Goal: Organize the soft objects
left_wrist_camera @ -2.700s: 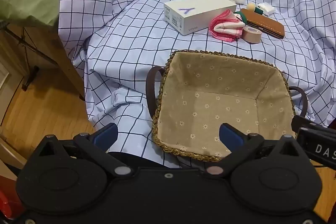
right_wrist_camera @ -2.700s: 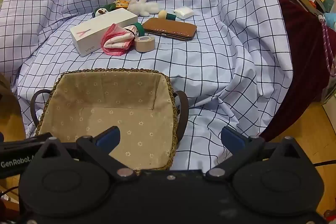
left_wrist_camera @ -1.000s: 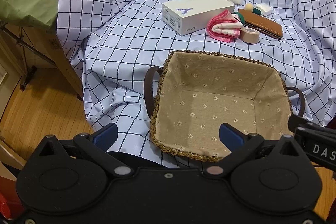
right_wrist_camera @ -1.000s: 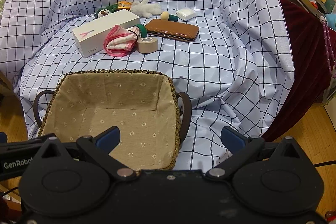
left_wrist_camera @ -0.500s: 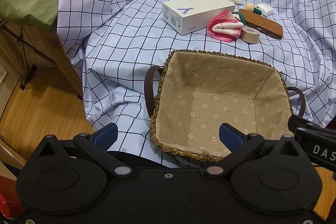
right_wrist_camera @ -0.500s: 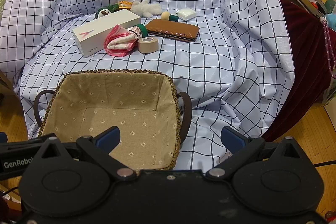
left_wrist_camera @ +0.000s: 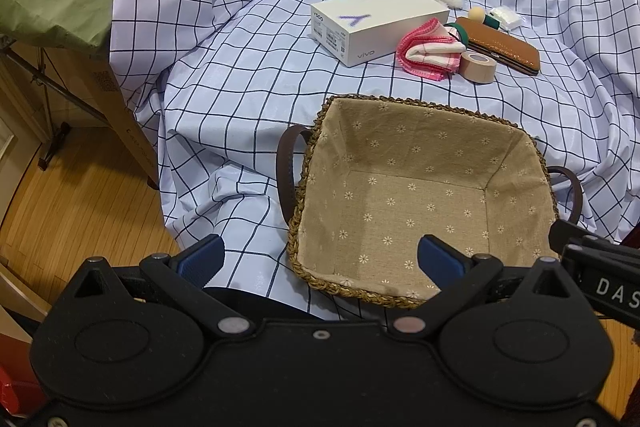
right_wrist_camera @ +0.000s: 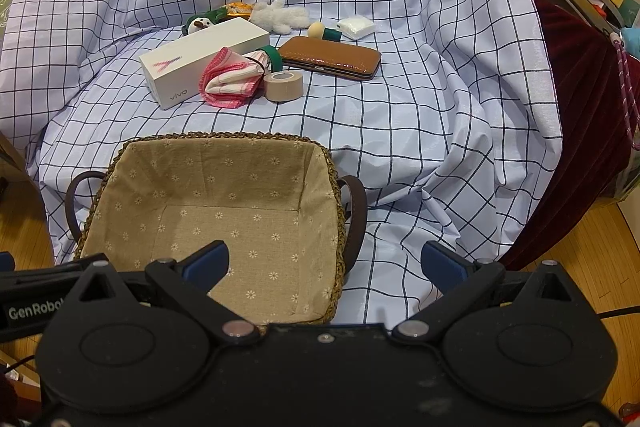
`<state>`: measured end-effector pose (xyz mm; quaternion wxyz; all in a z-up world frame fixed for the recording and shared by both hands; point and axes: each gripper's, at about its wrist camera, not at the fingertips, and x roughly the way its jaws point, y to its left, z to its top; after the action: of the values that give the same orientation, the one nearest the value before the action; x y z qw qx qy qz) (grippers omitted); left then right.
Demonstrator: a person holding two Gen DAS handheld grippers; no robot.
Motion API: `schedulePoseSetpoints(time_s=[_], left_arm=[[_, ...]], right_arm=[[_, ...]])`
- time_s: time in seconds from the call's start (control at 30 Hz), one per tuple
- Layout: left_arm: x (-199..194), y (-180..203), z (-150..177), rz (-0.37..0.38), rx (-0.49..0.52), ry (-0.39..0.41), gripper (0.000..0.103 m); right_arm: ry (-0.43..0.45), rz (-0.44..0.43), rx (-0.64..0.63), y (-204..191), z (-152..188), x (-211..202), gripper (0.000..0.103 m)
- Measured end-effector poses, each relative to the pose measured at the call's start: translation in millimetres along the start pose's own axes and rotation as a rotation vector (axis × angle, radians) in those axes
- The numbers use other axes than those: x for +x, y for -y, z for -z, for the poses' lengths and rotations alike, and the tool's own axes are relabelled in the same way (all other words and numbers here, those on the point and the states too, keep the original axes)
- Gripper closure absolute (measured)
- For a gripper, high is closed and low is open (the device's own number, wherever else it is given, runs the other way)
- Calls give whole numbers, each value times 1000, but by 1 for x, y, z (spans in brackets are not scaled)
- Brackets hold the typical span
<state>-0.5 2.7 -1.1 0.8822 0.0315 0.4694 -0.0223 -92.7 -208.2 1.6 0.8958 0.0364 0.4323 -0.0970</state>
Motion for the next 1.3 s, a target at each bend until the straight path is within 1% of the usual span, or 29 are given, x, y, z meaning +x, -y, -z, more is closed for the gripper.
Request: schedulePoseSetpoints(time_s=[0.6, 0.63, 0.93, 1.0, 1.13, 1.23, 1.3], left_arm=[[1, -1, 1, 2, 0, -4, 3], [1, -2, 0, 2, 0, -5, 3], [8, -4, -6, 17, -19, -27, 3], [7, -7, -11, 26, -41, -18, 3], [3, -18, -29, 38, -101, 46, 3], [5, -25, -44, 28, -131, 87, 3], [11, -29, -57, 31, -136, 94, 3]], right_arm=[[-1, -1, 0, 0, 0, -2, 0], [-1, -1, -1, -5, -1, 0, 0], [-16, -11, -16, -8, -1, 6, 0], [-18, -21, -19, -6, -3, 8, 0], [-6, -55, 4, -1, -18, 12, 0], [27, -38, 7, -1, -35, 15, 0], [41, -37, 14, 0, -47, 18, 0]])
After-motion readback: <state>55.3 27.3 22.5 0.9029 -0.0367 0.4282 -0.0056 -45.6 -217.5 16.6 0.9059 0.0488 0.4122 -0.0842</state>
